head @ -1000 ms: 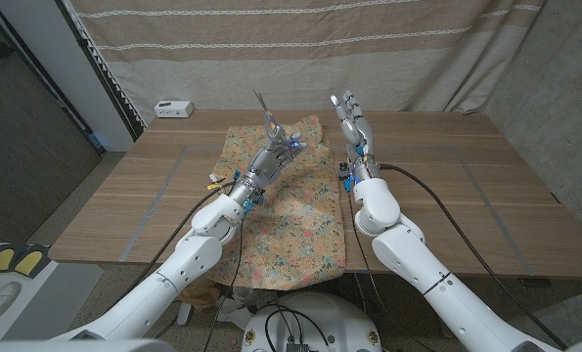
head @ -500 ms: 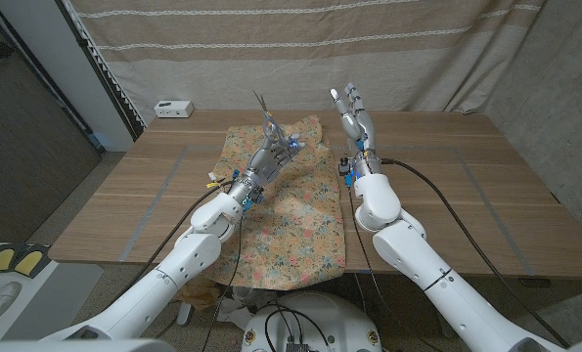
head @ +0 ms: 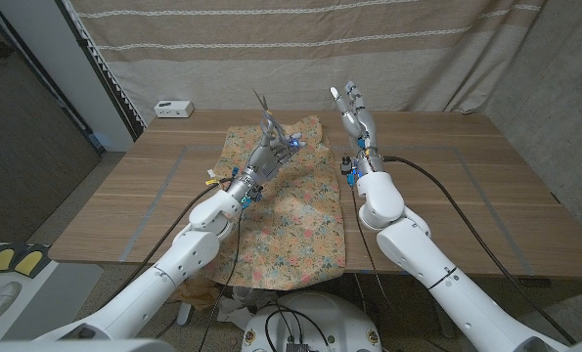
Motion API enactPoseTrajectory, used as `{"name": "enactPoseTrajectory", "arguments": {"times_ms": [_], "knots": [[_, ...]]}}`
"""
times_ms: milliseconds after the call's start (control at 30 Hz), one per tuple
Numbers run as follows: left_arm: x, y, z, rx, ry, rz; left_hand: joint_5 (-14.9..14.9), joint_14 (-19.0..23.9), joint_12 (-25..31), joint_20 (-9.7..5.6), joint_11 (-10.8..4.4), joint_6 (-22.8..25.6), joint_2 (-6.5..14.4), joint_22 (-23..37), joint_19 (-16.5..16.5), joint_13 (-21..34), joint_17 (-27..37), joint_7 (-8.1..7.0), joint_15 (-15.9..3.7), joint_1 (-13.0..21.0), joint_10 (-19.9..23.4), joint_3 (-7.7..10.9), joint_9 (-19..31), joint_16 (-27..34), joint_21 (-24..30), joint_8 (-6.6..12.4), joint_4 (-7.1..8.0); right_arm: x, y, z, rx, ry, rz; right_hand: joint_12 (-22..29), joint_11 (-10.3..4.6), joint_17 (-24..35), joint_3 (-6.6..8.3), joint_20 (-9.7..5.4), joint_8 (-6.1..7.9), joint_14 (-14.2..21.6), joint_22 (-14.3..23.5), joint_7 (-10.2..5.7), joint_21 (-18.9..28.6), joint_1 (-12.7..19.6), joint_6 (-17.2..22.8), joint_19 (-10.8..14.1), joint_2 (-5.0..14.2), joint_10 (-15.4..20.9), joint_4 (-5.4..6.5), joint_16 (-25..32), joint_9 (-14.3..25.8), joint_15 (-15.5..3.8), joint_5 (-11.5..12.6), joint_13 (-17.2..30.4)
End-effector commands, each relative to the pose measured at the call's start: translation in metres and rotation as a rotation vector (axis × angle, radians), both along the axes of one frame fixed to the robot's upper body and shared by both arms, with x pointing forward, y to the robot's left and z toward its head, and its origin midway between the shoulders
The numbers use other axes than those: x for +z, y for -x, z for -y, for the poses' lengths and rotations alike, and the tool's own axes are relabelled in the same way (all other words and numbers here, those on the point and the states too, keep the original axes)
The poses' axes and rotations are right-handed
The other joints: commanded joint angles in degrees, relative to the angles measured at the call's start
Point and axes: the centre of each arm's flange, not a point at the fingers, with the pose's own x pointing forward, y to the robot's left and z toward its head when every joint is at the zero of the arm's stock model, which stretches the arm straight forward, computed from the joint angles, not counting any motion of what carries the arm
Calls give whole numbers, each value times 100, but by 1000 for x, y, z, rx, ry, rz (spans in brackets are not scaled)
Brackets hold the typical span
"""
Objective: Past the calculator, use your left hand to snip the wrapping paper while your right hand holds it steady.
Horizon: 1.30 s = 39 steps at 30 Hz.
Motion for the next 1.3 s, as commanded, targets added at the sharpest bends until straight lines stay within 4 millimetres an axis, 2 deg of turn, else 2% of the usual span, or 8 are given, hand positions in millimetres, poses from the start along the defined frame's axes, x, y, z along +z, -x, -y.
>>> {"name": "enactPoseTrajectory", "arguments": {"times_ms": [33, 233, 533, 1033, 1067, 1133, 1300], "knots": [[3, 11, -2, -21, -15, 29, -21, 69, 44, -9, -306, -229, -9, 22, 74, -3, 16, 270, -819, -72, 365, -3, 15, 38, 19, 42, 40, -3, -4, 2, 3, 37, -33, -2, -13, -2, -40, 49, 6, -54, -5, -6, -7, -70, 5, -38, 12, -19, 12, -12, -1, 12, -5, 15], [3, 18, -7, -19, -4, 31, -49, 113, 61, -8, -289, -243, 2, 18, 84, -12, 22, 272, -826, -89, 405, 11, 16, 52, 16, 35, 24, -6, -6, 4, 0, 41, -47, 16, -1, -2, -45, 43, 17, -62, -5, -1, 0, -86, 14, -27, 13, 9, 18, -9, -2, 25, -7, 15], [1, 37, -25, 19, 6, 40, -73, 148, 77, -15, -311, -169, 15, 15, 111, -21, 27, 257, -836, -95, 439, 26, 18, 59, 19, 59, 0, -13, -7, 10, -31, 18, -69, 22, 6, -3, -48, 35, 21, -69, -5, 8, 0, -99, 7, -34, 17, 7, 24, -5, -2, 31, -10, 15], [-6, 49, -35, 45, 7, 16, -97, 160, 50, -10, -297, -241, 35, 12, 113, -120, 30, 264, -841, -99, 480, 43, 20, 46, 9, 19, -38, -18, -12, 8, -10, 64, -97, 54, 42, -5, -31, 48, 44, -28, -3, 38, 19, -78, 13, -4, 42, 54, 12, 19, -4, 46, -13, 16], [-6, 50, -36, 50, 4, 16, -99, 152, 46, -2, -294, -249, 35, 12, 109, -134, 29, 265, -846, -100, 487, 43, 19, 41, 6, 16, -41, -19, -13, 9, -12, 61, -101, 52, 70, -5, -29, 44, 39, -34, -3, 37, 19, -75, -6, -5, 45, 44, 10, 17, -4, 51, -14, 16], [-6, 51, -37, 54, 6, 14, -101, 154, 38, 4, -287, -247, 37, 12, 109, -163, 26, 264, -839, -102, 504, 44, 20, 36, 6, 17, -45, -20, -15, 11, -7, 71, -108, 47, 90, -5, -20, 44, -36, -51, -3, 160, 20, -56, -289, -7, 55, 5, -5, 17, -5, 53, -20, 16], [-8, 57, -42, 64, 3, 5, -106, 160, 23, 3, -274, -248, 43, 12, 112, -234, 19, 255, -847, -104, 555, 48, 20, 25, 5, 14, -57, -20, -22, 16, 1, 100, -108, 48, 104, -6, -13, 31, -31, -88, -3, 178, 16, -45, -331, -20, 63, -3, -11, 5, -5, 81, -21, 16]]}}
